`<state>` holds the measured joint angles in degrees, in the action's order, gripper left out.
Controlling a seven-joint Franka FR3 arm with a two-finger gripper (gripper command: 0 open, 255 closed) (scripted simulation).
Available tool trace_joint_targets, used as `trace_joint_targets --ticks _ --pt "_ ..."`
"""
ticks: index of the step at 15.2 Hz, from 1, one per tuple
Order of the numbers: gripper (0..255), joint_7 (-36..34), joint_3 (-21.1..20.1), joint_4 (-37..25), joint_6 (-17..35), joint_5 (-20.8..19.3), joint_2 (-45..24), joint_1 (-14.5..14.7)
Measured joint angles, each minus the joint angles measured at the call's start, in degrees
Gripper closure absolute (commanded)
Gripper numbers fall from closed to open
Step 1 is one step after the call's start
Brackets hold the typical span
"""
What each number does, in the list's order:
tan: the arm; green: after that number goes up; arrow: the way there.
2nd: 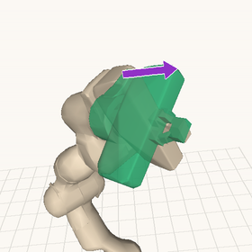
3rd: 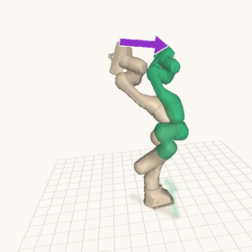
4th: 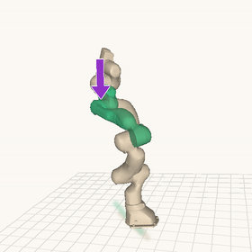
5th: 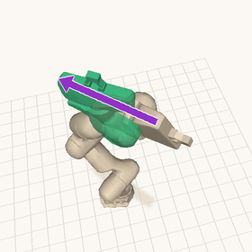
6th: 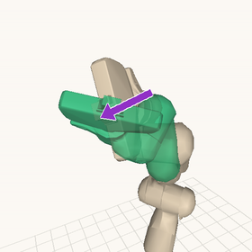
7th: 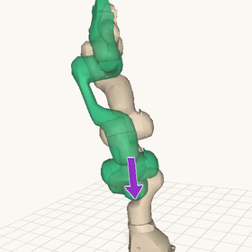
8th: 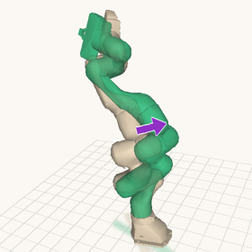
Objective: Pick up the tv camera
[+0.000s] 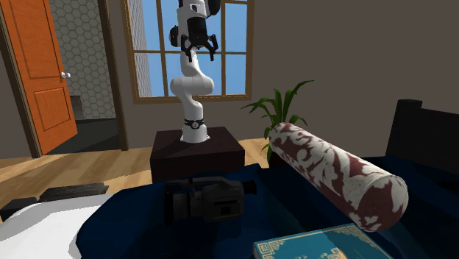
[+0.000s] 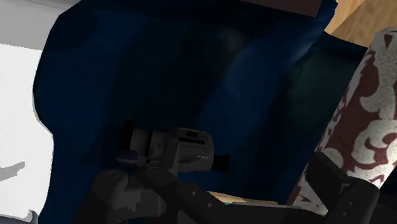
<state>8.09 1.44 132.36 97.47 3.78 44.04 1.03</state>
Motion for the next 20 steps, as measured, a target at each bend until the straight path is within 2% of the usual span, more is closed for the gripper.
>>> trace_joint_targets --ticks 3,10,14,20 --pt "0 2.92 1.15 0.26 1.42 -0.7 -1.61 0.53" --pt "0 19.23 6.68 1.57 10.95 -3.55 -12.19 3.64" --pt "0 29.39 10.0 -0.63 16.29 -4.32 -20.94 5.38" --pt "0 43.42 12.69 -4.85 22.98 -3.66 -33.68 7.79"
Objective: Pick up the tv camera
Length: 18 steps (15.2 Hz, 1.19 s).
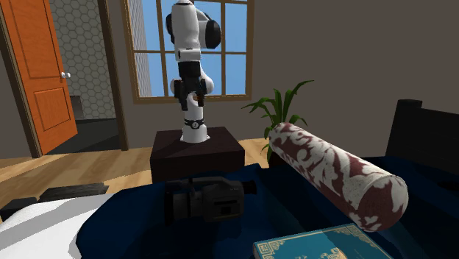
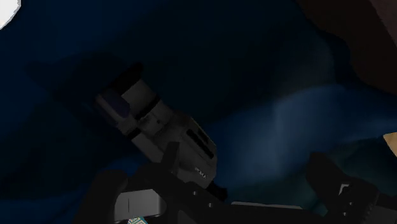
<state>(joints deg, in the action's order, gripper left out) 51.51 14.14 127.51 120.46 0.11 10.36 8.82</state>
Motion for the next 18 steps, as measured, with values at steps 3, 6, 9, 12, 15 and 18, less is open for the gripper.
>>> trace_joint_targets --ticks 3,6,9,12,15,18 --pt "0 6.76 0.5 -3.1 2.73 0.9 -6.68 0.82" --pt "0 13.66 0.55 -6.69 5.07 1.88 -13.48 1.0" --pt "0 19.4 -0.24 -10.79 6.51 2.46 -19.66 1.16" --pt "0 25.41 -1.23 -15.99 7.76 2.95 -26.65 0.61" --pt "0 30.21 -2.67 -20.52 9.3 2.69 -33.1 0.41" --pt "0 34.7 -3.93 -25.86 9.76 2.08 -39.12 -0.12"
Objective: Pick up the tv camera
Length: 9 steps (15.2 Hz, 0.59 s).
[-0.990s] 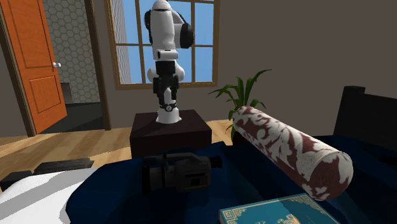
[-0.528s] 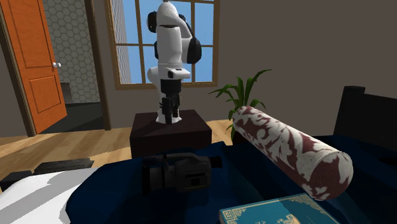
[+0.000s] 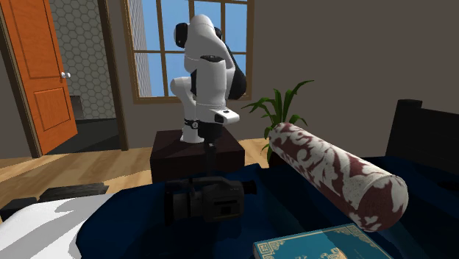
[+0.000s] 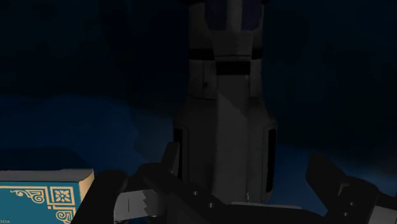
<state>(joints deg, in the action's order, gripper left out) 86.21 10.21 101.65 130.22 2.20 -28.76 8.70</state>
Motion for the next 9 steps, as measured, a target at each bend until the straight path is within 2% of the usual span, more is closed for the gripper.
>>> trace_joint_targets --ticks 8,9 --pt "0 1.19 -0.77 -1.0 3.83 0.22 -4.95 -0.26" --pt "255 1.15 -0.79 -0.83 4.13 0.24 -5.09 -0.23"
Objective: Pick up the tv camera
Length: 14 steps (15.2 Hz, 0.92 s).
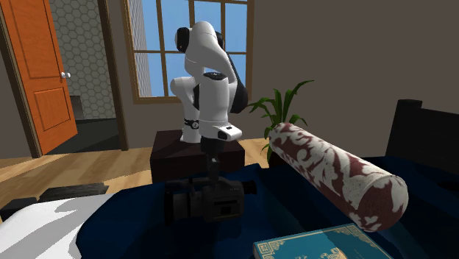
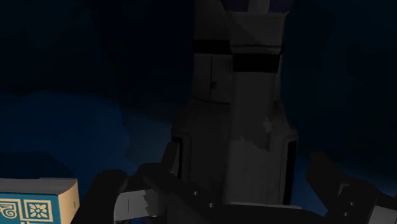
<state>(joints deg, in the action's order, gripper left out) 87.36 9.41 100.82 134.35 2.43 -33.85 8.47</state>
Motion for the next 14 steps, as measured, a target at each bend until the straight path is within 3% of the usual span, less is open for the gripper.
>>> trace_joint_targets --ticks 14 --pt "255 -0.16 0.13 0.09 -1.35 -0.22 1.3 0.22"
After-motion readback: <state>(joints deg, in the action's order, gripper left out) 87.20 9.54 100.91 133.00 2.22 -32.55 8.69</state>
